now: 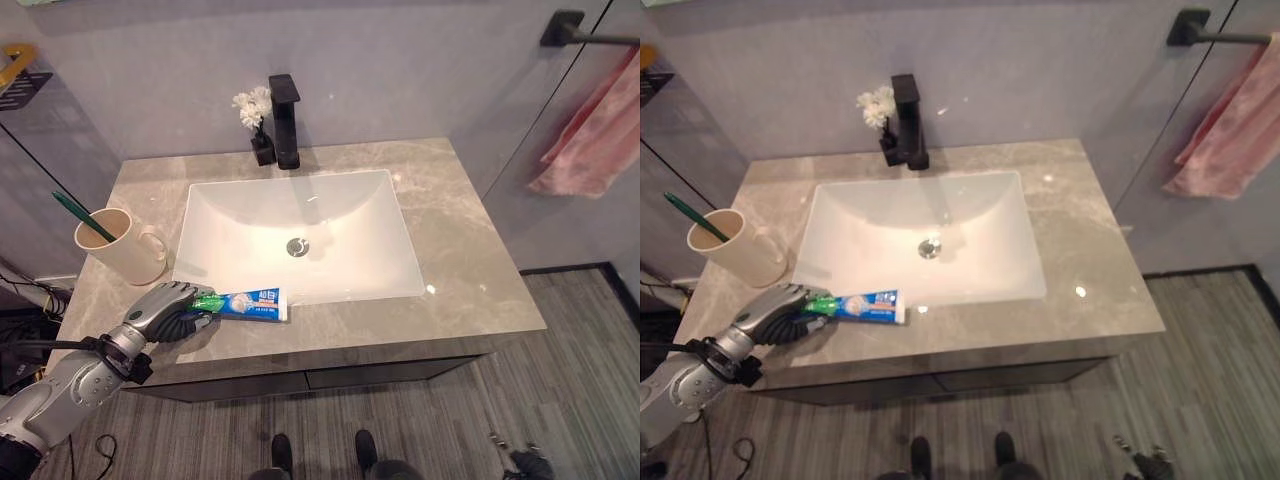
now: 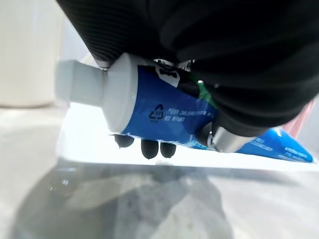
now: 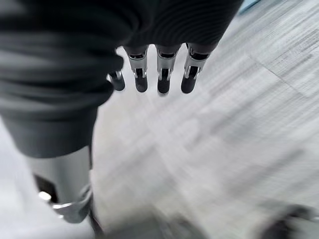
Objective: Put brush and paste in cup on sink, flatten towel.
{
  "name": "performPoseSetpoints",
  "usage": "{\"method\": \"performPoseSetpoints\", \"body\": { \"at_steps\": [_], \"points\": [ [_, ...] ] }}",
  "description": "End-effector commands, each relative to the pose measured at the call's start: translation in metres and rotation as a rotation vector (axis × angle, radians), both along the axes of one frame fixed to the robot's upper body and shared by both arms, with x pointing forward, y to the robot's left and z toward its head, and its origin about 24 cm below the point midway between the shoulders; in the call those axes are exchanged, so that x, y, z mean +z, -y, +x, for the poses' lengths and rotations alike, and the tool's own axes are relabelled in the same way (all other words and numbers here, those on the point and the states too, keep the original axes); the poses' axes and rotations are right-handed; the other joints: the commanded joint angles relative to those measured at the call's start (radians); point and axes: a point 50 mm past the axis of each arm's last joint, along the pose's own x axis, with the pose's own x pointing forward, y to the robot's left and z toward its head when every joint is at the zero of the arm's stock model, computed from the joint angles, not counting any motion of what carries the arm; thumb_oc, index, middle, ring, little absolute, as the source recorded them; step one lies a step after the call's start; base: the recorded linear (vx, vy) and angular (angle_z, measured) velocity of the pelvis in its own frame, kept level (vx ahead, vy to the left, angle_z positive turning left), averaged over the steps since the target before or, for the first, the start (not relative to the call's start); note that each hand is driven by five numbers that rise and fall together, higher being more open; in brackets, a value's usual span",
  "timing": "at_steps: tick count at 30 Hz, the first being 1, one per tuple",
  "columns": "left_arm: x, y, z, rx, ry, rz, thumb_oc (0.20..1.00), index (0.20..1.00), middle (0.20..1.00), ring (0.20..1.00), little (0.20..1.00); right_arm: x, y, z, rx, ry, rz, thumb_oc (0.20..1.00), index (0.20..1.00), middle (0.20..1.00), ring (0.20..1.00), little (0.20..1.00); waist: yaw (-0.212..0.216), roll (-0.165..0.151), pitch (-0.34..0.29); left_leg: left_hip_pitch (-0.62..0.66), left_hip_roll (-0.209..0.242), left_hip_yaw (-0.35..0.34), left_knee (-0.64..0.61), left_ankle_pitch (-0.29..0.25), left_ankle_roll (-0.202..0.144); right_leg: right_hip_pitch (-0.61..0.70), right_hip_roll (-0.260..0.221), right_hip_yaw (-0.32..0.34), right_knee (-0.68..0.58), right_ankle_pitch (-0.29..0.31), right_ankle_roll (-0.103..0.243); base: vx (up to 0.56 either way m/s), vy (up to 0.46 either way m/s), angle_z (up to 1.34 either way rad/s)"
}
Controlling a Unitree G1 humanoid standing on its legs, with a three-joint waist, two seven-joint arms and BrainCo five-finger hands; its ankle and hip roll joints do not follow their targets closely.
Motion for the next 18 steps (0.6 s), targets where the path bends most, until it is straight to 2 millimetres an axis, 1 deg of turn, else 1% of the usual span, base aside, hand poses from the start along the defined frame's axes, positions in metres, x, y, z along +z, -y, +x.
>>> {"method": "performPoseSetpoints", "body": {
  "at_steps": [1, 2, 3, 4, 5, 6, 7, 8, 9, 10, 11, 12, 13, 14, 15, 16, 17, 18],
  "points": [
    [0.057, 0.015, 0.023, 0.016, 0.398, -0.201, 0.200, 0.200, 0.200, 0.200, 0.200, 0.070, 0.056, 0.044, -0.114, 0.268, -0.324, 1.000, 1.000, 1.000, 1.000, 1.000, -0.010, -0.013, -0.043, 0.051, 0.010, -0.007, 0.010, -0.073, -0.001, -0.030, -0.065, -0.035, 0.049, 0.004, 0.097, 0.01, 0.034, 0.02],
    [0.057, 0.016, 0.023, 0.015, 0.398, -0.201, 0.200, 0.200, 0.200, 0.200, 0.200, 0.070, 0.056, 0.044, -0.115, 0.266, -0.325, 1.000, 1.000, 1.000, 1.000, 1.000, -0.009, -0.012, -0.046, 0.052, 0.010, -0.009, 0.010, -0.080, -0.001, -0.027, -0.065, -0.036, 0.047, 0.000, 0.099, 0.02, 0.037, 0.00],
    [0.064, 0.019, 0.026, 0.027, 0.460, -0.254, 0.200, 0.200, 0.200, 0.200, 0.200, 0.101, 0.060, 0.064, -0.072, 0.390, -0.435, 1.000, 1.000, 1.000, 1.000, 1.000, -0.021, -0.015, -0.055, 0.054, 0.010, -0.005, 0.010, -0.081, 0.000, -0.027, -0.066, -0.034, 0.049, -0.001, 0.099, 0.04, 0.021, -0.02],
    [0.064, 0.019, 0.026, 0.026, 0.460, -0.254, 0.200, 0.200, 0.200, 0.200, 0.200, 0.101, 0.060, 0.064, -0.073, 0.389, -0.435, 1.000, 1.000, 1.000, 1.000, 1.000, -0.020, -0.015, -0.056, 0.055, 0.010, -0.005, 0.010, -0.082, 0.000, -0.027, -0.066, -0.034, 0.048, -0.002, 0.099, 0.02, 0.034, 0.00],
    [0.067, 0.021, 0.027, 0.041, 0.499, -0.281, 0.200, 0.200, 0.200, 0.200, 0.200, 0.132, 0.054, 0.084, -0.003, 0.511, -0.541, 1.000, 1.000, 1.000, 1.000, 1.000, -0.028, -0.017, -0.061, 0.058, 0.010, -0.002, 0.010, -0.084, 0.001, -0.026, -0.067, -0.032, 0.049, -0.001, 0.099, 0.00, 0.000, 0.00],
    [0.071, 0.025, 0.029, 0.038, 0.537, -0.316, 0.200, 0.200, 0.200, 0.200, 0.200, 0.148, 0.048, 0.095, 0.041, 0.583, -0.592, 1.000, 1.000, 1.000, 1.000, 1.000, -0.035, -0.020, -0.072, 0.061, 0.009, -0.001, 0.010, -0.088, 0.004, -0.023, -0.068, -0.030, 0.049, -0.002, 0.098, 0.04, 0.050, -0.01],
    [0.083, 0.033, 0.033, 0.035, 0.627, -0.415, 0.200, 0.200, 0.200, 0.200, 0.200, 0.194, 0.030, 0.120, 0.147, 0.758, -0.721, 1.000, 1.000, 1.000, 1.000, 1.000, -0.041, -0.026, -0.085, 0.069, 0.009, 0.004, 0.010, -0.093, 0.006, -0.020, -0.068, -0.027, 0.051, -0.004, 0.096, 0.00, 0.000, 0.00],
    [0.084, 0.033, 0.034, 0.035, 0.629, -0.416, 0.200, 0.200, 0.200, 0.200, 0.200, 0.195, 0.029, 0.120, 0.147, 0.758, -0.726, 1.000, 1.000, 1.000, 1.000, 1.000, -0.041, -0.026, -0.082, 0.065, 0.008, 0.006, 0.010, -0.083, 0.007, -0.026, -0.068, -0.026, 0.054, 0.003, 0.095, 0.04, 0.036, -0.03],
    [0.098, 0.044, 0.036, 0.006, 0.694, -0.477, 0.200, 0.200, 0.200, 0.200, 0.200, 0.234, 0.007, 0.140, 0.306, 0.894, -0.819, 1.000, 1.000, 1.000, 1.000, 1.000, -0.043, -0.036, -0.098, 0.078, 0.010, 0.008, 0.010, -0.098, 0.010, -0.017, -0.066, -0.019, 0.056, -0.009, 0.094, -0.01, 0.012, -0.03],
    [0.106, 0.050, 0.037, -0.017, 0.724, -0.492, 0.200, 0.200, 0.200, 0.200, 0.200, 0.250, -0.006, 0.149, 0.382, 0.959, -0.840, 1.000, 1.000, 1.000, 1.000, 1.000, -0.041, -0.039, -0.100, 0.077, 0.011, 0.013, 0.010, -0.088, 0.011, -0.022, -0.065, -0.015, 0.060, -0.002, 0.092, 0.04, 0.021, -0.03],
    [0.117, 0.058, 0.039, -0.057, 0.756, -0.513, 0.200, 0.200, 0.200, 0.200, 0.200, 0.270, -0.026, 0.164, 0.510, 1.057, -0.834, 1.000, 1.000, 1.000, 1.000, 1.000, -0.037, -0.044, -0.106, 0.084, 0.011, 0.016, 0.010, -0.092, 0.012, -0.015, -0.064, -0.013, 0.059, -0.006, 0.093, 0.01, 0.010, -0.04],
    [0.124, 0.066, 0.040, -0.092, 0.773, -0.526, 0.200, 0.200, 0.200, 0.200, 0.200, 0.280, -0.042, 0.175, 0.593, 1.124, -0.806, 1.000, 1.000, 1.000, 1.000, 1.000, -0.032, -0.047, -0.114, 0.088, 0.011, 0.017, 0.010, -0.099, 0.012, -0.010, -0.064, -0.012, 0.056, -0.011, 0.094, 0.03, 0.006, -0.04],
    [0.134, 0.072, 0.043, -0.125, 0.797, -0.537, 0.200, 0.200, 0.200, 0.200, 0.200, 0.294, -0.064, 0.188, 0.729, 1.205, -0.748, 1.000, 1.000, 1.000, 1.000, 1.000, -0.030, -0.052, -0.112, 0.090, 0.012, 0.020, 0.010, -0.098, 0.012, -0.007, -0.064, -0.008, 0.055, -0.008, 0.094, -0.01, -0.007, -0.03],
    [0.141, 0.079, 0.047, -0.157, 0.800, -0.548, 0.200, 0.200, 0.200, 0.200, 0.200, 0.303, -0.085, 0.198, 0.845, 1.280, -0.666, 1.000, 1.000, 1.000, 1.000, 1.000, -0.027, -0.057, -0.113, 0.090, 0.012, 0.023, 0.010, -0.089, 0.011, -0.008, -0.064, -0.006, 0.057, -0.002, 0.093, -0.05, -0.010, -0.03],
    [0.147, 0.086, 0.051, -0.188, 0.800, -0.555, 0.200, 0.200, 0.200, 0.200, 0.200, 0.313, -0.113, 0.209, 1.013, 1.340, -0.569, 1.000, 1.000, 1.000, 1.000, 1.000, -0.020, -0.061, -0.116, 0.091, 0.011, 0.025, 0.010, -0.087, 0.010, -0.009, -0.063, -0.002, 0.056, -0.001, 0.092, -0.02, -0.002, -0.06],
    [0.150, 0.092, 0.052, -0.216, 0.789, -0.557, 0.200, 0.200, 0.200, 0.200, 0.200, 0.319, -0.127, 0.214, 1.102, 1.357, -0.526, 1.000, 1.000, 1.000, 1.000, 1.000, -0.014, -0.063, -0.123, 0.092, 0.011, 0.024, 0.010, -0.094, 0.010, -0.004, -0.063, -0.003, 0.052, -0.005, 0.093, 0.01, 0.008, -0.07],
    [0.153, 0.097, 0.054, -0.240, 0.785, -0.557, 0.200, 0.200, 0.200, 0.200, 0.200, 0.325, -0.146, 0.220, 1.194, 1.383, -0.468, 1.000, 1.000, 1.000, 1.000, 1.000, -0.007, -0.064, -0.124, 0.093, 0.011, 0.023, 0.010, -0.093, 0.010, -0.003, -0.064, -0.005, 0.052, -0.005, 0.093, 0.02, 0.012, -0.05],
    [0.157, 0.100, 0.055, -0.257, 0.786, -0.559, 0.200, 0.200, 0.200, 0.200, 0.200, 0.333, -0.170, 0.227, 1.296, 1.426, -0.382, 1.000, 1.000, 1.000, 1.000, 1.000, 0.000, -0.065, -0.123, 0.094, 0.011, 0.024, 0.010, -0.091, 0.009, 0.000, -0.065, -0.005, 0.050, -0.005, 0.092, 0.00, 0.000, 0.00]
  ]
}}
